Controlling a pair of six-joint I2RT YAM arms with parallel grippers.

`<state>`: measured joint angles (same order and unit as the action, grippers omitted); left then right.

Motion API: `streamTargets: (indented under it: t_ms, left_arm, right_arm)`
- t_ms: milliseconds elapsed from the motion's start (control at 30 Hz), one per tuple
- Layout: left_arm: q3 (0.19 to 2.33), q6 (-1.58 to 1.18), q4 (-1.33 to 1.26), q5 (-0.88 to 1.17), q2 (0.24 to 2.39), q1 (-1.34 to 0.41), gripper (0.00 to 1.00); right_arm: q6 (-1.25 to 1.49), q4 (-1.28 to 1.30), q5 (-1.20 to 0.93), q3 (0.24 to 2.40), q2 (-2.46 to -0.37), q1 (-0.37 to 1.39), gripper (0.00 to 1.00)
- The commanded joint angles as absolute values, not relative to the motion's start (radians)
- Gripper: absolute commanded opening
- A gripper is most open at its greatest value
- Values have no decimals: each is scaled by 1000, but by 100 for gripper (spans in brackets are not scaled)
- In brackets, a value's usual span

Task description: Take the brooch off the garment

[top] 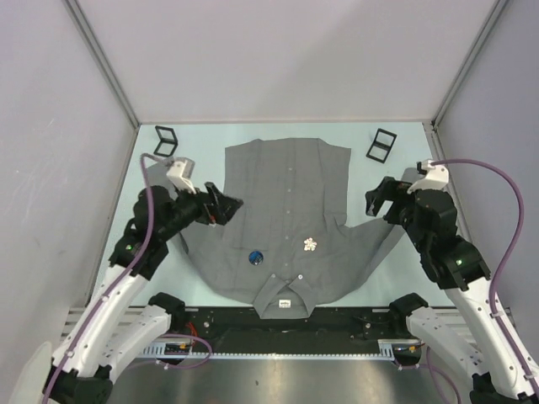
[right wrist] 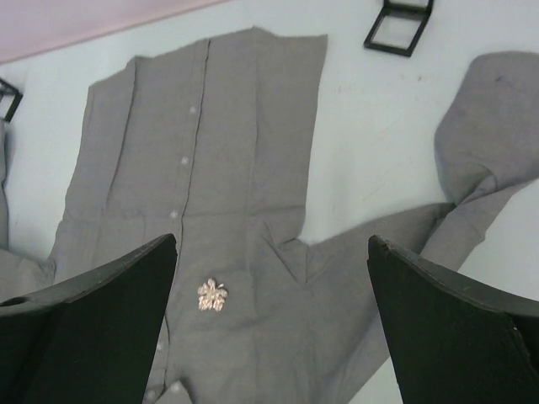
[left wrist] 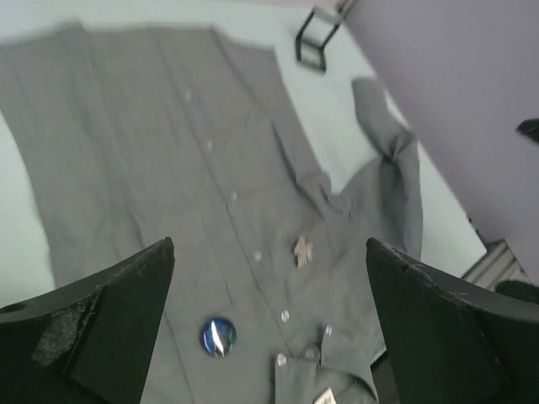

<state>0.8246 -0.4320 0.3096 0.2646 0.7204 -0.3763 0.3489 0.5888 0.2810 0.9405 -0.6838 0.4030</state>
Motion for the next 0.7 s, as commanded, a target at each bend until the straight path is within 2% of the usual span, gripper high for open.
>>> streamTargets:
  t_ms: [0,67,167,367,467,500,567,600,667]
  left_arm:
    - [732,-538,206,411,742,-373,100]
    - [675,-572,148,442,785,-408,100]
    - [625,-623,5,437,892,-533,94]
    - [689,-600,-181,367,1179,-778,77]
    - [756,-566,-198,321,1323,-836,65]
    - [774,-558,-199,322,1365,-844,60]
    - [831,-536,-195,327,1462,-854,51]
    - [848,-531,-190,324,1486,-856,42]
    - [896,-509,-179,319,1551,-856,36]
  right_arm:
    - [380,646,175,916,-744,403,100]
    - [393,629,65,866,-779,416,100]
    - [458,542,-47,775,-785,483,100]
    - [571,367,-132,651,-833,612,97]
    - [601,322,-144,601,-856,618,79]
    - [603,304,-146,592,-859,618,66]
    - [612,288,-134,554,-865,601,53]
    - [614,269,-136,540,-870,598,41]
    - [621,239,-150,515,-893,588,34]
